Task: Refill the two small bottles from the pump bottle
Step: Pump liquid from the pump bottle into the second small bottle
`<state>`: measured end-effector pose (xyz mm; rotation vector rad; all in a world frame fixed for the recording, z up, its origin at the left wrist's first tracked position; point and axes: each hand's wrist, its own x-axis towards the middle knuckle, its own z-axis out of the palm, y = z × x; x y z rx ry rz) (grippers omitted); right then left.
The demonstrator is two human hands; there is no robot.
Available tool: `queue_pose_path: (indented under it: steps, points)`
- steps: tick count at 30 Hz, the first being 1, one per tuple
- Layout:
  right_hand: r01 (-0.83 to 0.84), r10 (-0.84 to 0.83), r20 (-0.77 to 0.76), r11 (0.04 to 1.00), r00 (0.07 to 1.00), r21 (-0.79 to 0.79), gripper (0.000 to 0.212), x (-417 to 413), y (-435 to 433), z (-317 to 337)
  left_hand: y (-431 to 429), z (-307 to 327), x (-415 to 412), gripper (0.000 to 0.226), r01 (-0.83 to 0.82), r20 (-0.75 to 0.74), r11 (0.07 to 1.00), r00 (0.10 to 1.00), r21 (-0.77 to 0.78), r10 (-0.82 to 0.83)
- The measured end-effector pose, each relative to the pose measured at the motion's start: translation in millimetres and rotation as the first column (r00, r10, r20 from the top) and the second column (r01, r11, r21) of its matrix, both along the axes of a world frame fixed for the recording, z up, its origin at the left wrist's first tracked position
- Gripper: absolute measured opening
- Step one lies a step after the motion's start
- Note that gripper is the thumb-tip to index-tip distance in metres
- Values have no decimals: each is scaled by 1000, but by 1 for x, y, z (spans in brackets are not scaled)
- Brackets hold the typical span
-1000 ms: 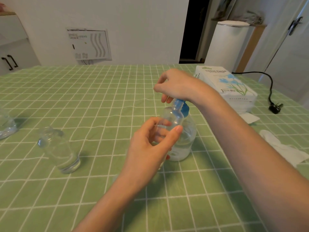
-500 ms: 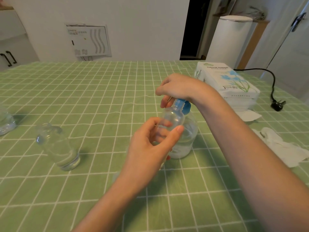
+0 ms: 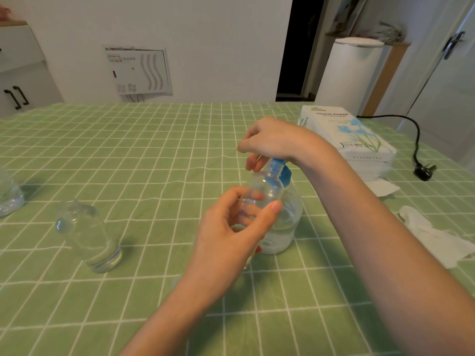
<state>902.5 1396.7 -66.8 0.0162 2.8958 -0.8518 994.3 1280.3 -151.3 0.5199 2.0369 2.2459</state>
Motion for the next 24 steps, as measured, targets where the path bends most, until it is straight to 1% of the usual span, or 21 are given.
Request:
queue_pose_path:
  steps: [3, 7, 13, 17, 20, 24]
  points:
    - [4, -4, 15, 1000, 1000, -16, 33, -1, 1, -3, -1, -1, 1, 25, 12, 15, 1000, 1000, 19, -12]
    - [11, -10, 44, 1000, 999, -19, 35, 0, 2, -9, -1, -4, 2, 32, 8, 8, 1000, 1000, -3, -8]
    - [5, -5, -17, 999, 1000, -37, 41, 3, 1, -6, -2, -2, 1, 35, -10, 0, 999, 1000, -31, 10]
    - [-7, 5, -59, 1000, 998, -30, 44, 1, 1, 1, -2, 2, 0, 33, -3, -1, 1000, 1000, -26, 3]
    - [-14, 14, -39, 1000, 999, -8, 40, -2, 1, 2, -2, 3, 0, 30, 4, 8, 1000, 1000, -17, -3]
    - [-16, 16, -12, 1000, 1000, -14, 39, -2, 2, -1, -2, 2, 0, 26, -1, 3, 1000, 1000, -25, 1]
